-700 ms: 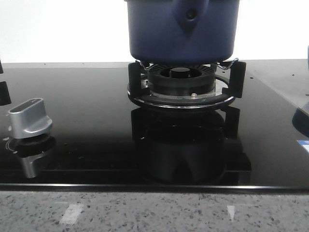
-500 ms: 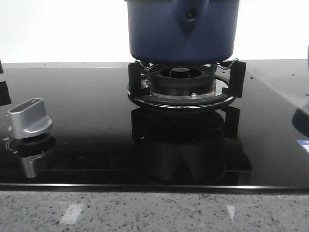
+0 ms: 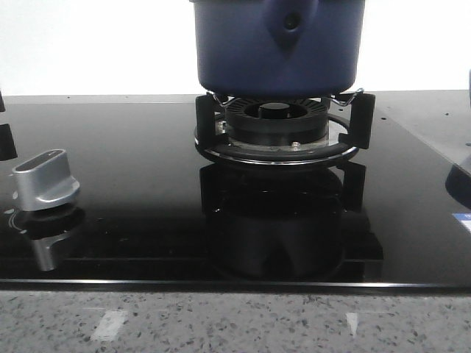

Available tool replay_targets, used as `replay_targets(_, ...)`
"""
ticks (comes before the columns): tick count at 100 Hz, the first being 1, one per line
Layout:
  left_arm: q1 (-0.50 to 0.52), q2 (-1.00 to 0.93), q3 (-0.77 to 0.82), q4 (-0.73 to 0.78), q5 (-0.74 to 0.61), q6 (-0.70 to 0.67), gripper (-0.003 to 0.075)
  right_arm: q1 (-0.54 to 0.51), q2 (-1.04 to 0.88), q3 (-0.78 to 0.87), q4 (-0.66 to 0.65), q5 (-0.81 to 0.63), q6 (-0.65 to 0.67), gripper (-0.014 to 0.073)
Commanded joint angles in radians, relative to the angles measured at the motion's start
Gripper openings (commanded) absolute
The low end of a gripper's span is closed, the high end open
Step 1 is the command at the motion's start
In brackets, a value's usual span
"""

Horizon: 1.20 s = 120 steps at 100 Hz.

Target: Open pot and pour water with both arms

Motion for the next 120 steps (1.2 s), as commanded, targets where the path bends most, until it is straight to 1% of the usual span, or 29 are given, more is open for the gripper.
replay_targets(1,0.000,-0.029,0.032,0.002,-0.073,0.000,-0.0020,-0.004,-0.024,0.026,0.001,-0.090,-0.004,-0.0047)
replay_targets(65,0.000,-0.029,0.032,0.002,-0.080,0.000,-0.0020,-0.004,-0.024,0.026,0.001,-0.104,-0.004,-0.0047)
replay_targets(79,0.000,-0.029,0.032,-0.030,-0.080,0.000,-0.0020,-0.004,-0.024,0.026,0.001,-0.104,-0.004,-0.0047)
replay_targets(101,0.000,-0.029,0.032,-0.109,-0.080,0.000,-0.0020,-0.004,-0.024,0.026,0.018,-0.112,-0.004,-0.0047)
replay_targets(109,0.000,-0.029,0.032,-0.163,-0.080,0.000,-0.0020,-0.004,-0.024,0.026,0.066,-0.127,-0.004,-0.0047)
replay_targets(120,0.000,-0.029,0.032,-0.302,-0.080,0.000,-0.0020,-0.004,-0.024,0.026,0.177,-0.128,-0.004,-0.0047)
